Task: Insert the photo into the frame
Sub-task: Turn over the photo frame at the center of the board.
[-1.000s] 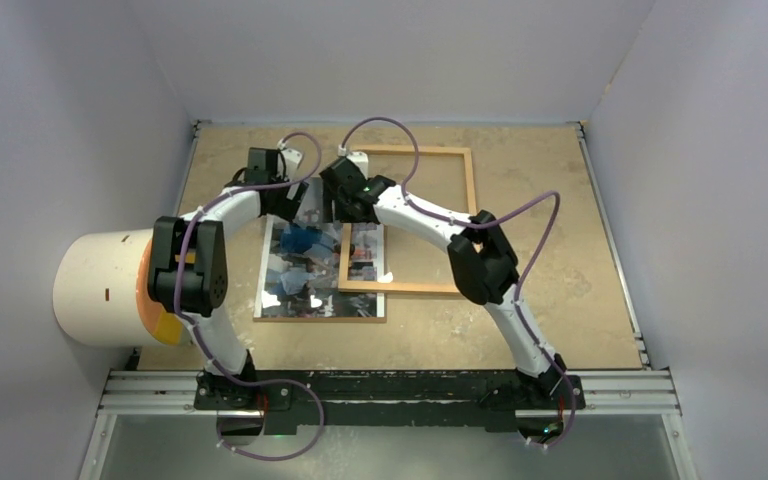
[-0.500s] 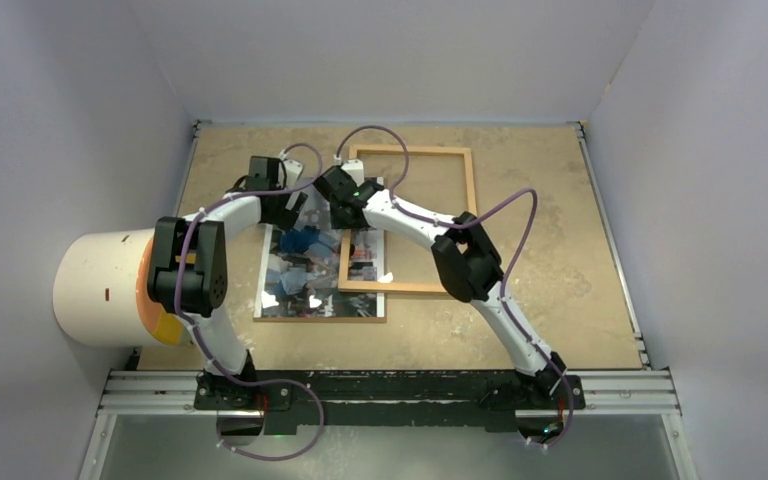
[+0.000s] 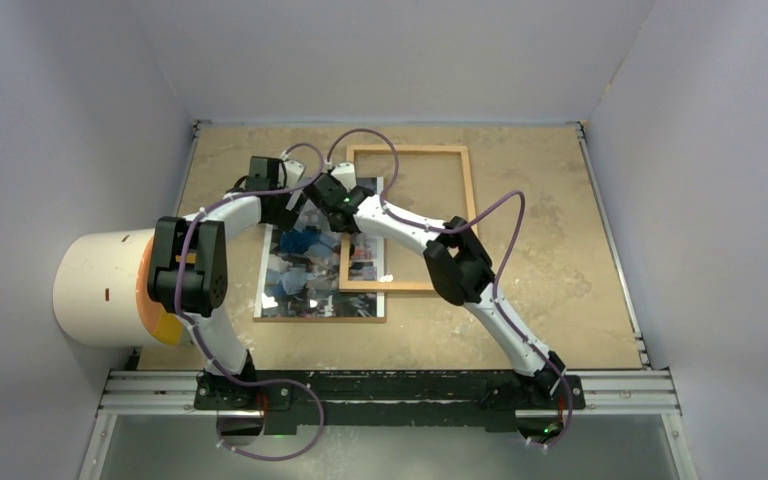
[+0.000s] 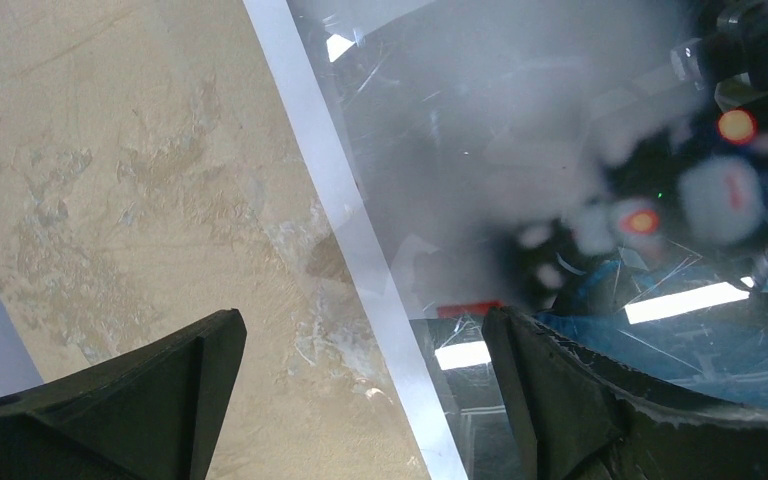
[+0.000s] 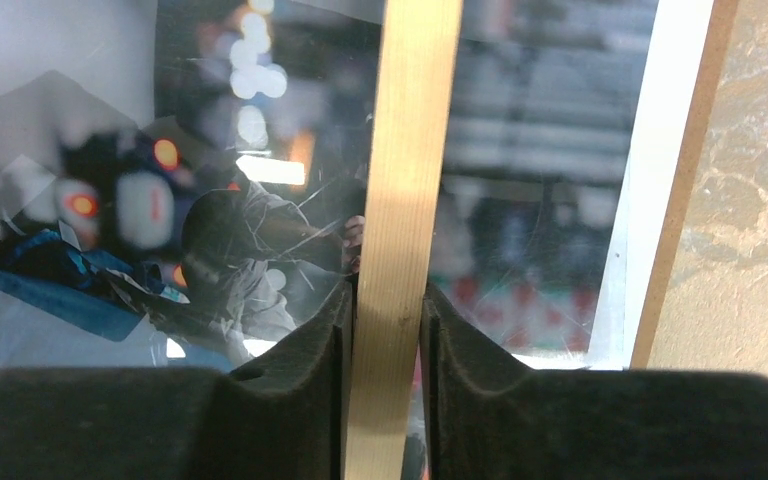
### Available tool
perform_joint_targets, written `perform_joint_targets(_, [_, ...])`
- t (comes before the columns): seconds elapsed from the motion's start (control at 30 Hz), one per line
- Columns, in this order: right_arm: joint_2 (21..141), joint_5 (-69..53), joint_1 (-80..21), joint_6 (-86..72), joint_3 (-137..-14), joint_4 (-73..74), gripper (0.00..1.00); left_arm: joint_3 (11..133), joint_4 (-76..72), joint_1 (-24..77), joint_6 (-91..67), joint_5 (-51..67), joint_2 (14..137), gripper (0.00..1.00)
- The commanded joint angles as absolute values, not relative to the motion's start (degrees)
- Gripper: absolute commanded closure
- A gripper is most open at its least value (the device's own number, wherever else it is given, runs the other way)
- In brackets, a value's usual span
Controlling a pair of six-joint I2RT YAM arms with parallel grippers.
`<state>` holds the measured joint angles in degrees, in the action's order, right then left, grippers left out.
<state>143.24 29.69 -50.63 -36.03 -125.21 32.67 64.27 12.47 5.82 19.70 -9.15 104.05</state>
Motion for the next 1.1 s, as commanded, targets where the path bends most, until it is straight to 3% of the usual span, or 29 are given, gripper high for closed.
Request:
perform_joint_targets(0.0, [143.09, 29.93, -50.83, -35.52, -127.21, 35.64, 0.86, 64.15, 13.13, 5.98, 21.32, -10.22, 104.77, 0.02])
perform_joint_targets(0.13, [137.96, 28.92, -50.86, -36.75, -127.26, 35.77, 1.00, 65.68, 14.33, 5.94, 20.33, -9.43, 104.32, 0.01])
perform_joint_targets(0.47, [122.66, 25.69, -48.64, -41.02, -126.52, 36.11, 1.00, 69.17, 18.26, 5.97, 18.04, -7.50, 102.32, 0.02])
perform_joint_targets(0.67, [114.46, 14.74, -43.24, -45.71, -123.00, 35.91, 1.00, 70.03, 20.08, 5.94, 17.96, -6.92, 100.34, 0.04])
perform_joint_targets(1.07, [99.89, -9.86, -35.20, -52.99, -110.91, 20.21, 1.00, 74.88, 24.76, 5.90, 14.12, -2.48, 96.92, 0.04])
